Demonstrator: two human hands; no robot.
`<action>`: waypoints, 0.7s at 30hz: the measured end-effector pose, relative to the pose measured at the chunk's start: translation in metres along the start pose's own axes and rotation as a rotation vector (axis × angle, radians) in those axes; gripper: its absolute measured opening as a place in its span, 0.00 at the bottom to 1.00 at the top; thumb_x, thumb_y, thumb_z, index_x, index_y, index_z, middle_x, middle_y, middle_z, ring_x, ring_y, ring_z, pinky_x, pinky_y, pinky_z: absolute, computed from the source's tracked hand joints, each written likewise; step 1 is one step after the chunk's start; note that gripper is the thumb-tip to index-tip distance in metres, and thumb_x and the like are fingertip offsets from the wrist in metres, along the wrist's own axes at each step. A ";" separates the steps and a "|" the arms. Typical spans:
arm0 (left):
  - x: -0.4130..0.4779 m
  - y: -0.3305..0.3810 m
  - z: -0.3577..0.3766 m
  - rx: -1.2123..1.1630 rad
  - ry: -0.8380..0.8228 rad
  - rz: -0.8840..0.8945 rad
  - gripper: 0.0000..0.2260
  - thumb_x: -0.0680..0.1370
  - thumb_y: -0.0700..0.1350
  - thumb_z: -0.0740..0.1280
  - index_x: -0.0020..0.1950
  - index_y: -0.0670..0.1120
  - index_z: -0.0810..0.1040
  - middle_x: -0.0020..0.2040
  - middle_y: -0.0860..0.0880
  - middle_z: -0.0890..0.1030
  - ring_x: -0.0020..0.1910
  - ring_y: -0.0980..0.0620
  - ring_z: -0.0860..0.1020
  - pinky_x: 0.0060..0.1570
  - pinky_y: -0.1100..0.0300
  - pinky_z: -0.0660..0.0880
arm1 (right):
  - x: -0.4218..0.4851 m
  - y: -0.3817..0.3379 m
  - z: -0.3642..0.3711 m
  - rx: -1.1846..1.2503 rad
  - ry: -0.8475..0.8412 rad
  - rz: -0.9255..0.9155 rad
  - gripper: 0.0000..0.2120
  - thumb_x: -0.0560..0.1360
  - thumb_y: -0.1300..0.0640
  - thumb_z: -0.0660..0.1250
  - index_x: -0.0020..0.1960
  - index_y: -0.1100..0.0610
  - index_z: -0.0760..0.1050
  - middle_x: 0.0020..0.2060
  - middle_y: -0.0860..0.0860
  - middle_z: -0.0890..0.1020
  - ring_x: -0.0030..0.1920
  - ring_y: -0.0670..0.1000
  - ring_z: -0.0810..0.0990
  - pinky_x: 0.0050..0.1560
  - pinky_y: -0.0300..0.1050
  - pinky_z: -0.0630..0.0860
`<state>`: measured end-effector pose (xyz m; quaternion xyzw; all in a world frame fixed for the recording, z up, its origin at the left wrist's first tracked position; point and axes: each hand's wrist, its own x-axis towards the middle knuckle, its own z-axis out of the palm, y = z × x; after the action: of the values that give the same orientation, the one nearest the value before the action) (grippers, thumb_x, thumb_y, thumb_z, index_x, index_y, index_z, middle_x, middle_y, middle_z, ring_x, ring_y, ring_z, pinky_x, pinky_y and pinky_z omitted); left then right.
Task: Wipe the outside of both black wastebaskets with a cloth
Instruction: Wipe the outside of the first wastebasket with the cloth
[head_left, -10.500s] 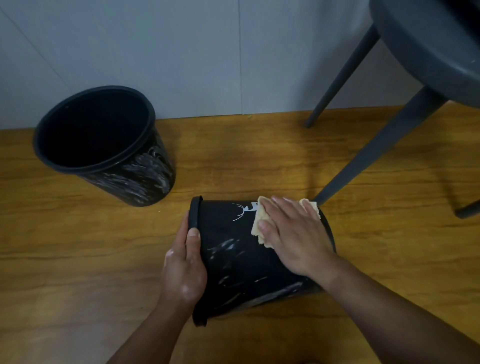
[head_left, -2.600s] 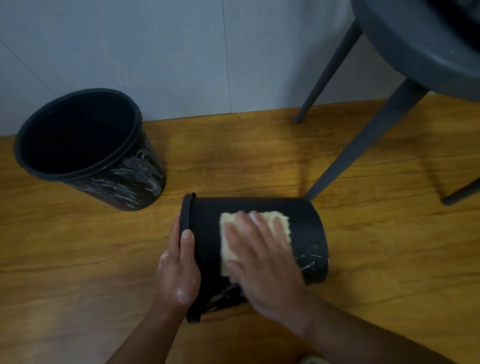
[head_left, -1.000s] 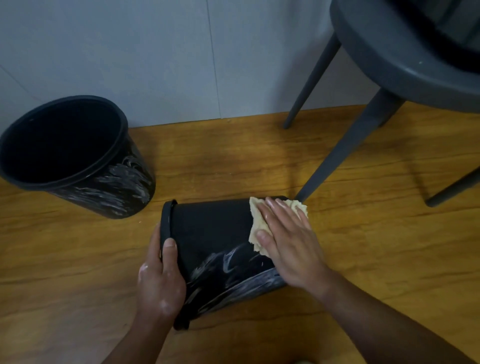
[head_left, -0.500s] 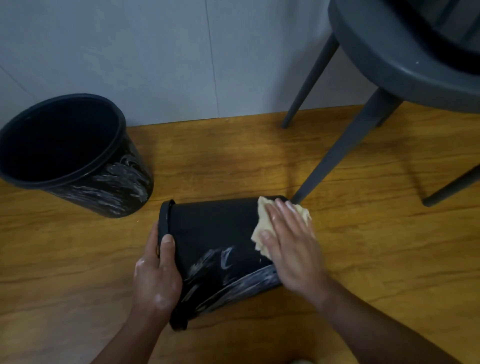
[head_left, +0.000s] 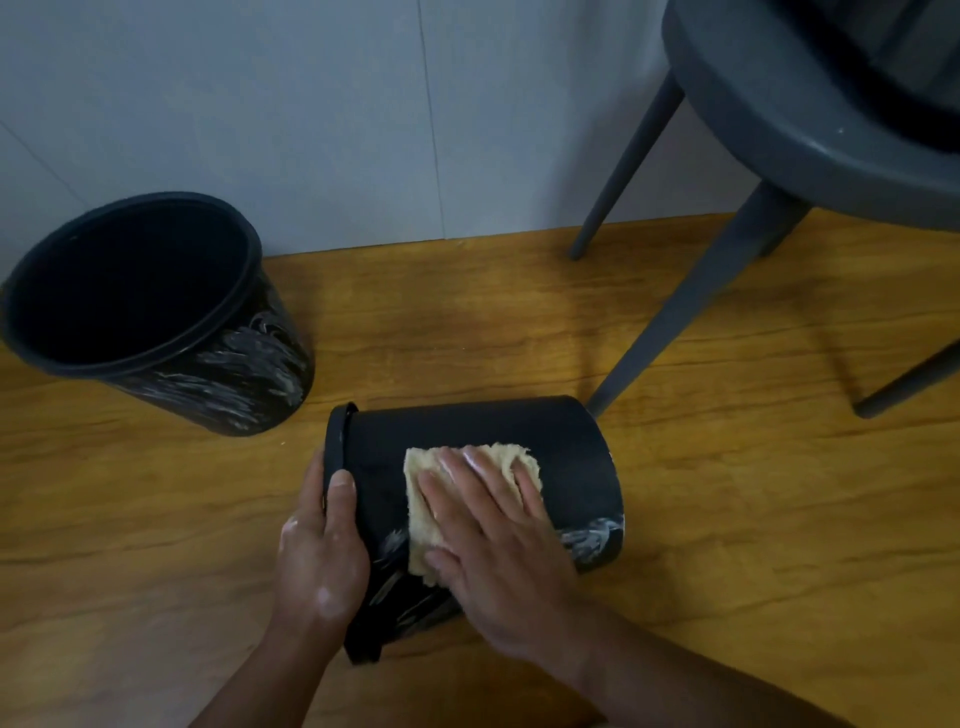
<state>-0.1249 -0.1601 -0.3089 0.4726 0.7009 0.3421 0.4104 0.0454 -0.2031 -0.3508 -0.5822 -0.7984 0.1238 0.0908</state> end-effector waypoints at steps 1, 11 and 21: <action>0.001 -0.001 0.000 -0.010 -0.006 -0.001 0.17 0.85 0.55 0.53 0.72 0.62 0.70 0.49 0.61 0.81 0.51 0.59 0.80 0.53 0.50 0.77 | 0.001 0.007 -0.003 -0.010 -0.007 -0.007 0.29 0.85 0.40 0.50 0.83 0.48 0.49 0.83 0.49 0.52 0.82 0.51 0.46 0.80 0.59 0.43; 0.002 -0.008 0.001 -0.096 -0.020 -0.023 0.18 0.84 0.57 0.54 0.75 0.65 0.66 0.56 0.63 0.81 0.57 0.60 0.79 0.61 0.50 0.77 | 0.039 0.059 -0.023 0.024 -0.025 0.341 0.31 0.82 0.38 0.36 0.82 0.45 0.54 0.81 0.46 0.59 0.81 0.49 0.51 0.79 0.54 0.44; 0.004 -0.014 -0.002 -0.141 -0.025 -0.101 0.18 0.84 0.56 0.55 0.74 0.63 0.69 0.57 0.54 0.83 0.58 0.55 0.81 0.64 0.50 0.75 | 0.032 -0.033 -0.005 -0.032 -0.057 -0.093 0.29 0.85 0.41 0.49 0.82 0.49 0.52 0.82 0.50 0.56 0.82 0.54 0.50 0.79 0.63 0.50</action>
<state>-0.1327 -0.1607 -0.3219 0.4108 0.6929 0.3633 0.4681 0.0071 -0.1820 -0.3365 -0.5419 -0.8289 0.1230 0.0642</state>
